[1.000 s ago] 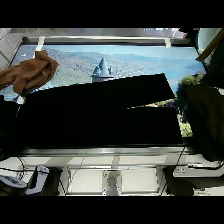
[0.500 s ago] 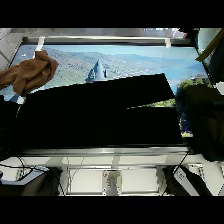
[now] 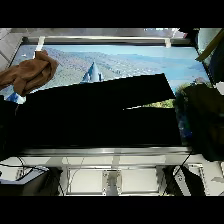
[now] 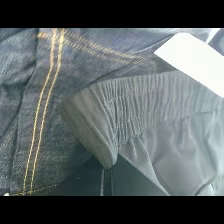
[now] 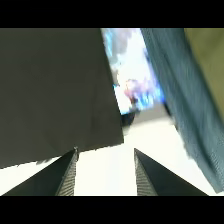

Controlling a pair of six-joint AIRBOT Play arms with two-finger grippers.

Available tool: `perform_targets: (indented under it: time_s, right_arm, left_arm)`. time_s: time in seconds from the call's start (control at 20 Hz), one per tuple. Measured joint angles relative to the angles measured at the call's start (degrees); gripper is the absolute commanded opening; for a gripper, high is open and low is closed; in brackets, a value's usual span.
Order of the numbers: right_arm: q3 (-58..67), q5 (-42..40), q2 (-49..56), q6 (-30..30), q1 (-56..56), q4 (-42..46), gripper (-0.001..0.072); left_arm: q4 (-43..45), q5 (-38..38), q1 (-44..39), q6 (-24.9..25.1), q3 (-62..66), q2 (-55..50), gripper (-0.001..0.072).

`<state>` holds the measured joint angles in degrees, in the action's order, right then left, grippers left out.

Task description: Fold the clothes and pants, and hang the long-sleeved shirts on hangers.

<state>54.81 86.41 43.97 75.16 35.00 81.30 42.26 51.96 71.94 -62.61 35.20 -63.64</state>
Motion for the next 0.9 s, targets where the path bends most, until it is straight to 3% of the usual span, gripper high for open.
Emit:
perform_targets:
  time_s: [0.4,0.9]
  right_arm:
    - [-15.4,-1.1,12.7,-3.7,18.1,-12.8,0.0393]
    - [-18.4,-10.2,26.6,-11.8,21.6,-15.2,0.039]
  left_arm:
    - [-0.3,0.8,0.0,0.5,0.6,1.1,0.0013]
    - [-0.3,1.8,0.0,1.5,0.6,1.1,0.0013]
